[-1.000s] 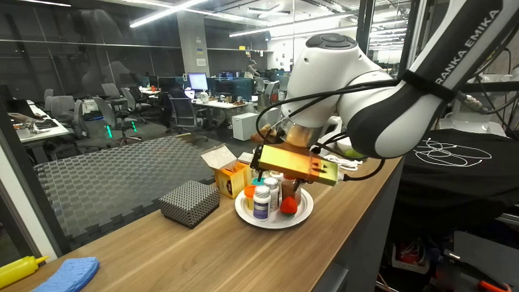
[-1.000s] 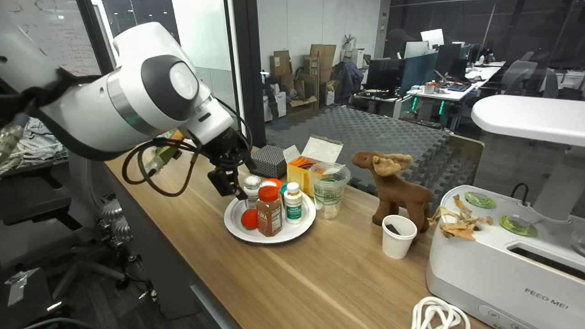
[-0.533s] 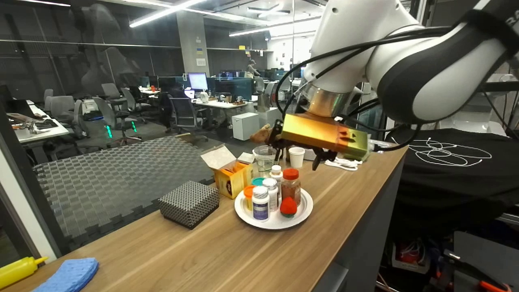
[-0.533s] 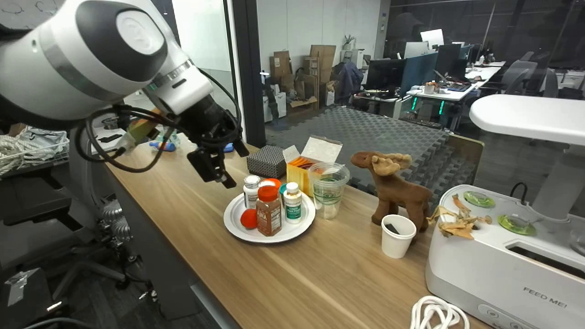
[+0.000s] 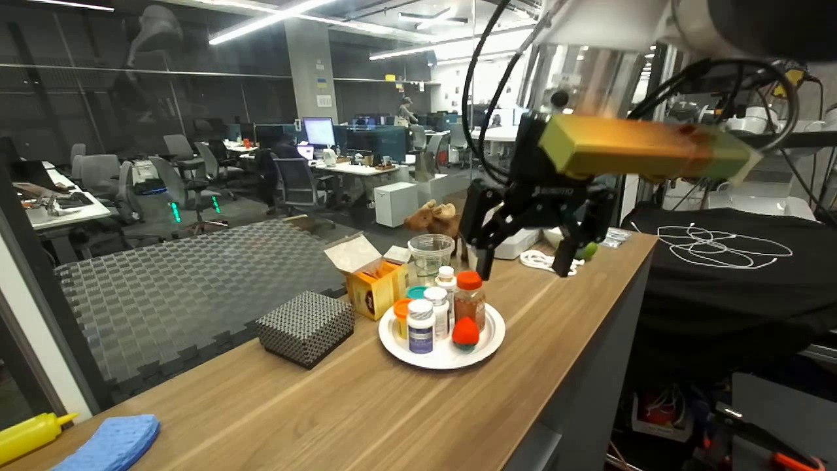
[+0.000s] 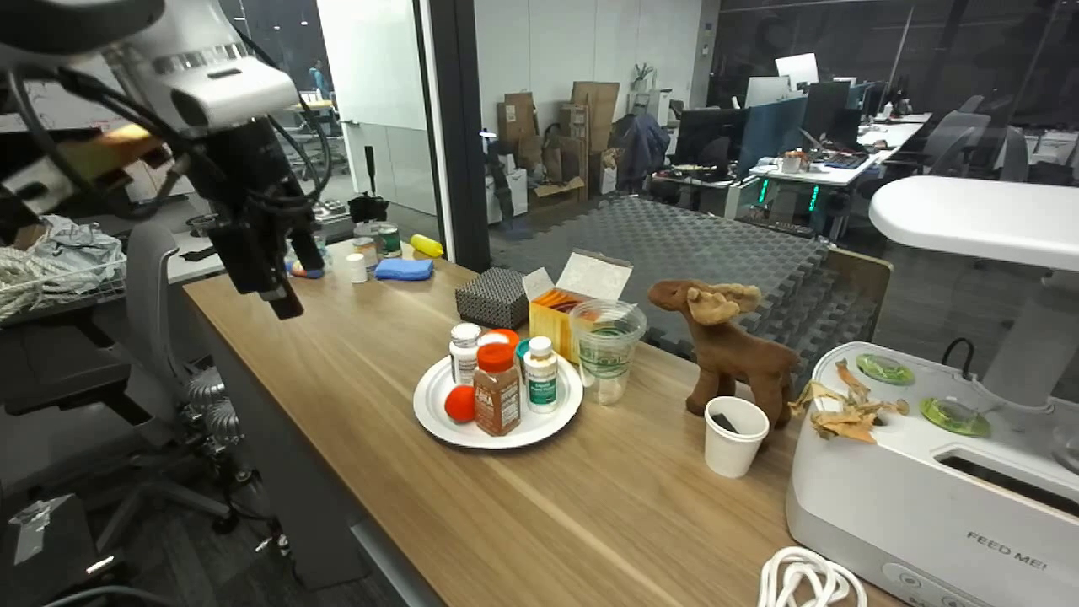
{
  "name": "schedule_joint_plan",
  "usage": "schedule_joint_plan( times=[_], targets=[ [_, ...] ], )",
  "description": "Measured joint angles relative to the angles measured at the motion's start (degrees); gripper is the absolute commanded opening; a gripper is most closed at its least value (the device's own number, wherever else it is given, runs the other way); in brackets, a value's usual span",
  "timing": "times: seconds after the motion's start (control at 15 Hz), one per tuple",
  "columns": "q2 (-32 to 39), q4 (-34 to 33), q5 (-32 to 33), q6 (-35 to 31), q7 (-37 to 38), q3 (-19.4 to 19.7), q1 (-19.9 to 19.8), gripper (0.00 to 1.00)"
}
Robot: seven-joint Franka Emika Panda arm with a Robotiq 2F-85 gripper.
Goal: Pick up all the objects surrounding the white plate and arrange them on the plate
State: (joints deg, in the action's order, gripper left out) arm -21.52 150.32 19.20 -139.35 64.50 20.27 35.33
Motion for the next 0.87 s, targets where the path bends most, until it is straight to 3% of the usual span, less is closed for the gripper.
schedule_joint_plan(
  times=[0.13,0.33,0.53,0.87],
  targets=[
    [-4.60,-2.17,-2.57,8.83,-6.75,-1.41,-1.98,1.00],
    [-9.17,-7.43,-10.09,21.60,-19.16,-11.04,-13.29,1.00],
    [-12.10,-12.70,-14.53,31.53,-29.82,-15.75,-20.06,1.00],
    [-12.37,-13.52,-15.17,33.11,-32.10,-16.72,-21.25,1.00]
  ],
)
